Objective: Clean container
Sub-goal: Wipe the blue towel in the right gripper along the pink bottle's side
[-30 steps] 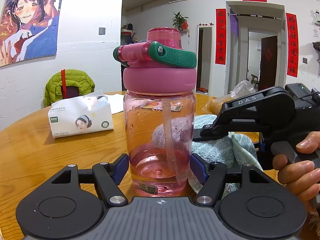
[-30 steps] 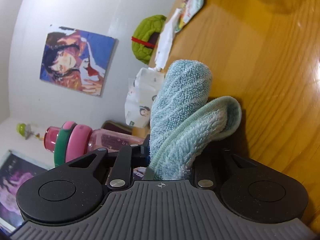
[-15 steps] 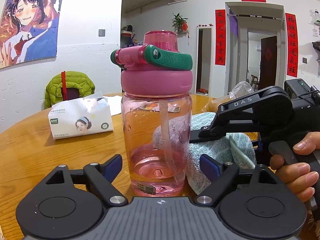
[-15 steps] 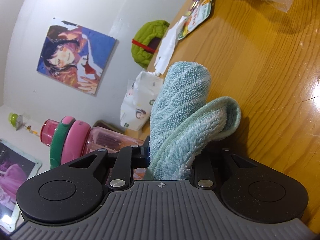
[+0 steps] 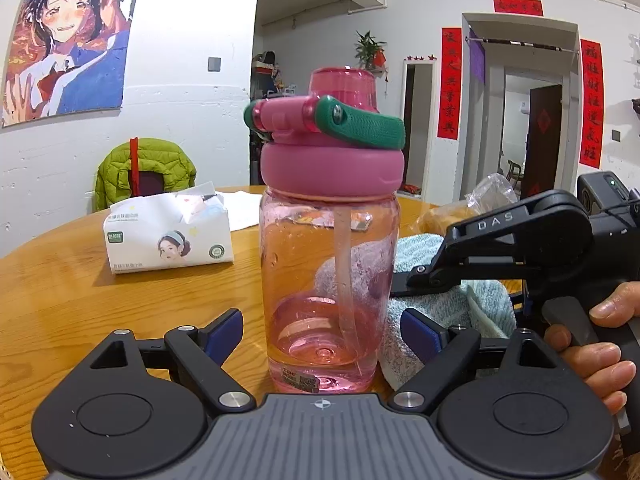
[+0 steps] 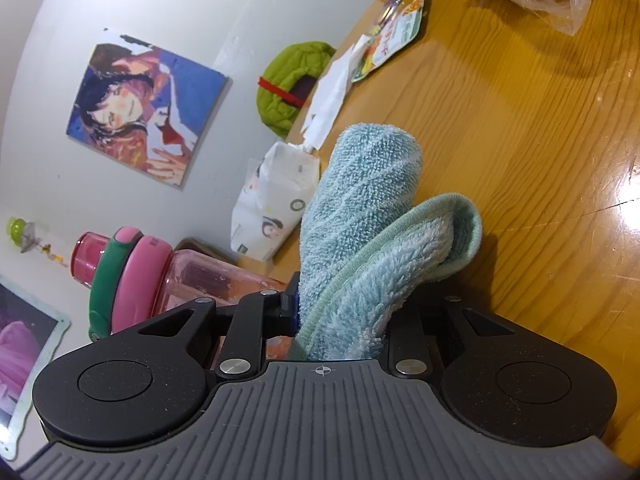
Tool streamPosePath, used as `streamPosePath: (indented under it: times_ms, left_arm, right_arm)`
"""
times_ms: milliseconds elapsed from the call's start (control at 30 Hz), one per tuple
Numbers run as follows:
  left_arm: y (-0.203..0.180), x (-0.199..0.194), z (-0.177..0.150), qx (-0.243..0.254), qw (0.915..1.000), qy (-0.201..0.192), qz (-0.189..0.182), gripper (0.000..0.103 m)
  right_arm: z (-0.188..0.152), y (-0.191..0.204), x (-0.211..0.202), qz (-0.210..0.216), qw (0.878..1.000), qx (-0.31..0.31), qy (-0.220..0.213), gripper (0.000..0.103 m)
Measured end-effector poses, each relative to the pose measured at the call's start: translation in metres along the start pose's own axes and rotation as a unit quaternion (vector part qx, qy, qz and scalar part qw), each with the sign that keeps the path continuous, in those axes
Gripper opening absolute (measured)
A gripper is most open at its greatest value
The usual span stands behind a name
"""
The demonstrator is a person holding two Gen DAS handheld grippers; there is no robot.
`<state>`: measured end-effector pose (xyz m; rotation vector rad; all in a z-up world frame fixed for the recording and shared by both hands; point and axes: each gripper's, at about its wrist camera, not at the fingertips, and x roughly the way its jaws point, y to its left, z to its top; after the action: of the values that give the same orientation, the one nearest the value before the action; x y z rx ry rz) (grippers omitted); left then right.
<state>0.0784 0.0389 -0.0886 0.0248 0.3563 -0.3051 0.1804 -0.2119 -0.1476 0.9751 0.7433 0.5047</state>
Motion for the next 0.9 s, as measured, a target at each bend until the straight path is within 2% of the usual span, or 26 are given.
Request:
streamPosePath:
  times_ms: [167, 233, 300, 367, 433, 500, 533, 600, 700, 800, 900]
  left_arm:
    - [-0.001, -0.001, 0.000, -0.003, 1.0000, -0.003, -0.002, 0.085]
    - [-0.002, 0.001, 0.000, 0.002, 1.0000, 0.003, -0.004, 0.068]
    - [-0.003, 0.002, -0.002, 0.005, 0.9999, 0.010, -0.010, 0.065]
    - [-0.004, 0.002, -0.002, 0.013, 0.9998, 0.016, -0.006, 0.067]
    - [-0.008, 0.001, -0.003, 0.020, 0.9995, 0.020, 0.014, 0.075]
    - [-0.015, -0.004, -0.002, 0.031, 0.9984, 0.012, 0.045, 0.081]
    - [-0.020, -0.006, -0.002, 0.037, 0.9975, 0.008, 0.060, 0.080]
    - [-0.029, -0.009, -0.003, 0.047, 0.9972, 0.006, 0.058, 0.077]
    - [-0.040, -0.011, -0.005, 0.063, 0.9968, 0.005, 0.049, 0.077]
    - [-0.042, -0.010, -0.007, 0.074, 0.9965, 0.007, 0.037, 0.077]
    - [-0.033, -0.008, -0.006, 0.061, 0.9979, 0.004, 0.021, 0.081]
  right_arm:
    - [-0.001, 0.000, 0.000, 0.009, 1.000, 0.004, -0.004, 0.030]
    - [-0.001, 0.001, 0.000, 0.009, 1.000, 0.002, -0.004, 0.031]
    - [-0.001, 0.001, 0.001, 0.007, 1.000, 0.001, -0.003, 0.031]
    - [-0.001, 0.001, 0.001, 0.006, 1.000, 0.002, -0.004, 0.031]
    - [-0.002, 0.001, -0.001, 0.011, 1.000, 0.001, -0.013, 0.031]
    - [-0.002, 0.002, -0.003, 0.024, 0.999, 0.001, -0.028, 0.031]
    - [-0.002, 0.002, -0.003, 0.031, 0.999, 0.001, -0.034, 0.031]
    - [-0.003, 0.003, -0.003, 0.047, 0.998, 0.003, -0.044, 0.031]
    - [-0.005, 0.004, 0.003, 0.062, 0.997, 0.010, -0.036, 0.031]
    - [-0.008, 0.005, 0.007, 0.064, 0.998, 0.013, -0.020, 0.031]
    - [-0.009, 0.008, 0.004, 0.061, 0.998, 0.004, -0.017, 0.031]
